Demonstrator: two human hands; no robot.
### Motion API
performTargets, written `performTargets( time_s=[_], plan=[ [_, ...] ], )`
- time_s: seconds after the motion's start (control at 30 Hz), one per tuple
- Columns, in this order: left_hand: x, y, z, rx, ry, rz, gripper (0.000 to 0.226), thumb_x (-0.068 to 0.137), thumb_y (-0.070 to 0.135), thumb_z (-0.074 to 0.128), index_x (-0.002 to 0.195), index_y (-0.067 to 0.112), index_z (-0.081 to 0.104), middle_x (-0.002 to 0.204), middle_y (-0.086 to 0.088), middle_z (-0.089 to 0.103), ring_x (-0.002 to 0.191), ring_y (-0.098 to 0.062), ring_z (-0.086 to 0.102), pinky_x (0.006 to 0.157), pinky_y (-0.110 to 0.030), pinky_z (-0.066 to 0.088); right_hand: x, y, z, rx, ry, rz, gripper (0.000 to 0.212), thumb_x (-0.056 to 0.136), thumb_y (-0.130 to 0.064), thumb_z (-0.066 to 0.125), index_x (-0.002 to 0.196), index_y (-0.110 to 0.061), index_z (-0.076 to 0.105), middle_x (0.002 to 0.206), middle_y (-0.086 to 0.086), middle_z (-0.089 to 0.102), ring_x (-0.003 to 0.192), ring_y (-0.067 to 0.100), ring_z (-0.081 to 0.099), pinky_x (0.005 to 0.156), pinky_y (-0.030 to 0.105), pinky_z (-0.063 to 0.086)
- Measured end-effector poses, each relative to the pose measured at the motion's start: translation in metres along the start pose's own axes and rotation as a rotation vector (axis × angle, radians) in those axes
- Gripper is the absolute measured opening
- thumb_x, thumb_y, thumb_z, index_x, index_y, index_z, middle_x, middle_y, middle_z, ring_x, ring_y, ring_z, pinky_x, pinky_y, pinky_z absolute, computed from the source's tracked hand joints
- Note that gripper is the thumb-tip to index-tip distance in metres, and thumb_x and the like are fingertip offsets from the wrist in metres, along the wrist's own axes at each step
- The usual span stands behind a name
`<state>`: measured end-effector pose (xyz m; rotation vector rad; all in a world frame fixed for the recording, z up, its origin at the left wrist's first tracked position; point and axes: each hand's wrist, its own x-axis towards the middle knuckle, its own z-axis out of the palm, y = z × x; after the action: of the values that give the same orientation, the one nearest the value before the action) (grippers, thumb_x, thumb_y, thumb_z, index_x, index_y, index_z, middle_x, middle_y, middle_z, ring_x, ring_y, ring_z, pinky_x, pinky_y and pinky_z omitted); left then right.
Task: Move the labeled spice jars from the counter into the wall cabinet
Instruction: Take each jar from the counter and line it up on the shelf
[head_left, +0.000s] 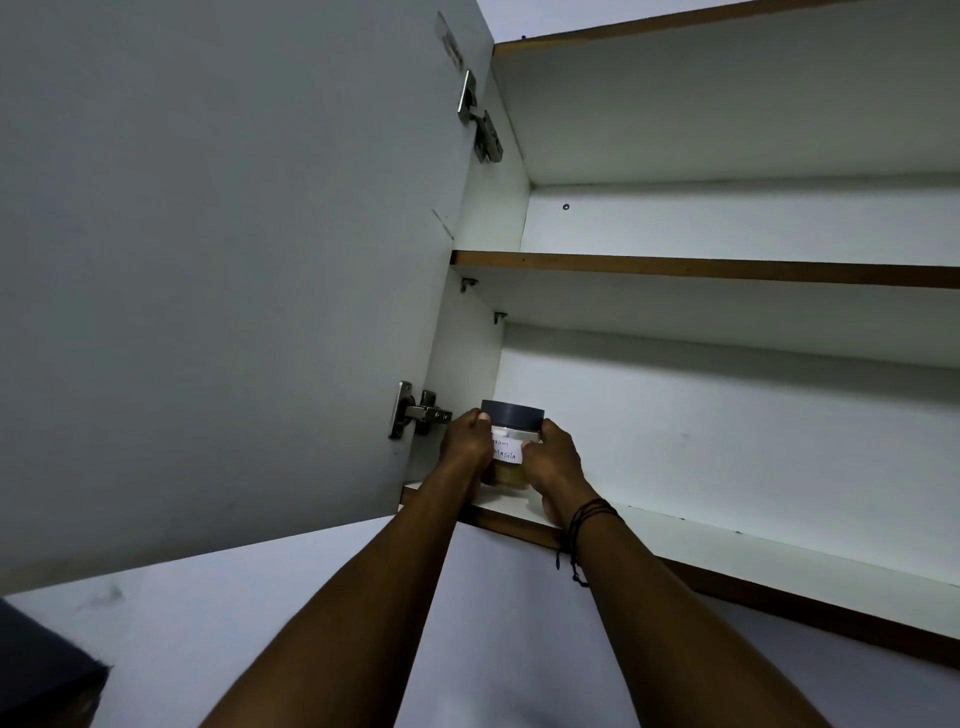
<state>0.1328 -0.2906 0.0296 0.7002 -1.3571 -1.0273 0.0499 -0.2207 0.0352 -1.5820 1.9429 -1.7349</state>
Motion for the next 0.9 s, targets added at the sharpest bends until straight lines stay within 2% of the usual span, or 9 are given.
performTargets(
  time_s=[0.07,0.13,0.2,0.33,0.4,0.53,0.73,0.83,0.9],
  plan=[
    [0.011,-0.005,0.001,0.065,-0.004,-0.026,0.028,0.104,0.016,0.036,0.116,0.01,0.061,0.112,-0.016,0.065,0.087,-0.022,0.06,0.07,-0.026,0.047,0.009,0.004,0.007,-0.002,-0.067,0.011,0.041,0.087,0.001,0.056,0.128,-0.003,0.053,0.126,0.019,0.062,0.115,0.037,0.06,0.101,0.049,0.049],
    [0.017,-0.006,0.001,0.069,-0.042,-0.071,0.029,0.101,0.009,0.039,0.124,0.008,0.057,0.119,-0.017,0.065,0.101,-0.03,0.064,0.085,-0.034,0.054,0.013,0.006,0.012,-0.011,-0.133,0.015,0.046,0.086,0.002,0.059,0.131,-0.001,0.05,0.127,0.02,0.06,0.116,0.037,0.059,0.103,0.049,0.048],
    [0.02,-0.005,0.0,0.102,-0.063,-0.103,0.029,0.1,0.006,0.043,0.126,0.006,0.056,0.122,-0.019,0.064,0.106,-0.033,0.064,0.095,-0.04,0.054,0.015,0.008,0.014,-0.027,-0.17,0.021,0.046,0.089,0.002,0.055,0.133,-0.001,0.047,0.125,0.02,0.06,0.114,0.035,0.059,0.101,0.045,0.05],
    [0.019,-0.005,-0.002,0.201,-0.048,-0.109,0.03,0.102,0.006,0.041,0.129,0.001,0.054,0.125,-0.02,0.063,0.097,-0.029,0.062,0.079,-0.033,0.047,0.014,0.01,0.018,-0.027,-0.215,0.065,0.045,0.089,0.004,0.047,0.133,-0.004,0.046,0.124,0.02,0.059,0.114,0.037,0.059,0.096,0.045,0.053],
    [0.017,-0.005,-0.002,0.203,-0.042,-0.118,0.031,0.102,0.006,0.039,0.128,-0.001,0.055,0.126,-0.022,0.062,0.11,-0.034,0.063,0.083,-0.033,0.048,0.012,0.009,0.018,-0.031,-0.222,0.073,0.046,0.088,0.005,0.047,0.133,-0.005,0.047,0.126,0.021,0.059,0.115,0.038,0.058,0.099,0.049,0.052],
    [0.005,-0.002,-0.005,0.166,0.002,-0.123,0.032,0.099,0.001,0.042,0.128,-0.001,0.055,0.127,-0.023,0.061,0.115,-0.036,0.061,0.094,-0.037,0.051,0.001,0.005,0.011,-0.014,-0.19,0.071,0.044,0.088,0.006,0.043,0.13,-0.003,0.048,0.124,0.02,0.058,0.114,0.037,0.058,0.089,0.041,0.052],
    [-0.044,0.01,-0.013,0.172,0.014,0.073,0.03,0.095,0.005,0.043,0.113,0.009,0.067,0.113,-0.016,0.069,0.103,-0.033,0.065,0.094,-0.044,0.055,-0.036,-0.01,-0.011,-0.048,-0.162,-0.052,0.028,0.085,-0.001,0.057,0.111,-0.011,0.059,0.113,0.012,0.065,0.103,0.03,0.062,0.09,0.039,0.051],
    [-0.073,0.012,-0.015,0.235,0.009,0.177,0.027,0.096,0.009,0.042,0.103,0.007,0.067,0.106,-0.014,0.069,0.099,-0.032,0.064,0.087,-0.039,0.055,-0.058,-0.013,-0.025,-0.085,-0.119,-0.08,0.019,0.086,-0.006,0.057,0.102,-0.016,0.055,0.102,0.003,0.062,0.095,0.025,0.057,0.07,0.025,0.044],
    [-0.094,0.011,-0.016,0.23,-0.02,0.225,0.024,0.096,0.01,0.042,0.097,0.005,0.065,0.102,-0.016,0.069,0.099,-0.034,0.063,0.081,-0.037,0.05,-0.072,-0.011,-0.034,-0.112,-0.056,-0.087,0.023,0.09,-0.005,0.051,0.109,-0.015,0.055,0.113,0.005,0.059,0.104,0.024,0.055,0.078,0.02,0.038]
  ],
)
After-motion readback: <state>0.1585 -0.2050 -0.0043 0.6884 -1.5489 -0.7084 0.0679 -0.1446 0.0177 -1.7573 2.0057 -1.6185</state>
